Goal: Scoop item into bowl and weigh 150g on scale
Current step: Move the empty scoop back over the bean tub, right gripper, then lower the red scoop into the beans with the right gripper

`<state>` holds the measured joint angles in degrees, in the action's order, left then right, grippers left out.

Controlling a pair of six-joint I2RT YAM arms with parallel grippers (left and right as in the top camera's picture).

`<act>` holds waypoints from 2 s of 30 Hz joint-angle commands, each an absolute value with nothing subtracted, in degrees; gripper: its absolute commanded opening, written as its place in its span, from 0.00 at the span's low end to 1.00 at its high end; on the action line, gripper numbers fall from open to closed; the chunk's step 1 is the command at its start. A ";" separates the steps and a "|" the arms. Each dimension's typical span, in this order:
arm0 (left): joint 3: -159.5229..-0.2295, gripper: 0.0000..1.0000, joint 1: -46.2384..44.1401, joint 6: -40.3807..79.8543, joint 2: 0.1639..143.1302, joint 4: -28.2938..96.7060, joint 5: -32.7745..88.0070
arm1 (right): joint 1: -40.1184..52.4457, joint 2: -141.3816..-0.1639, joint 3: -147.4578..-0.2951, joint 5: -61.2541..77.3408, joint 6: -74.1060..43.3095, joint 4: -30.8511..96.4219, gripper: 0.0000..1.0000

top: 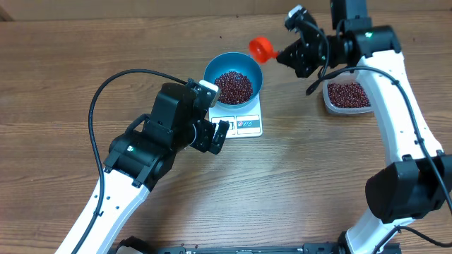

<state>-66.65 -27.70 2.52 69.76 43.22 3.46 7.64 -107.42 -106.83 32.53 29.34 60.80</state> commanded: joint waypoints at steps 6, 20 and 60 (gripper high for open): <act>-66.04 1.00 -27.40 1.26 70.02 43.05 3.92 | 7.88 -106.61 -114.89 17.67 21.26 68.79 0.03; -66.04 1.00 -27.40 1.26 70.02 43.05 3.92 | 6.57 -106.56 -114.89 -9.02 3.64 75.85 0.03; -66.04 1.00 -27.40 1.26 70.02 43.03 3.92 | -5.82 -106.59 -96.07 -9.39 0.01 71.31 0.04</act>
<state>-66.63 -27.70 2.52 69.76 43.24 3.46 -5.82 -107.42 -98.35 -9.02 0.23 72.84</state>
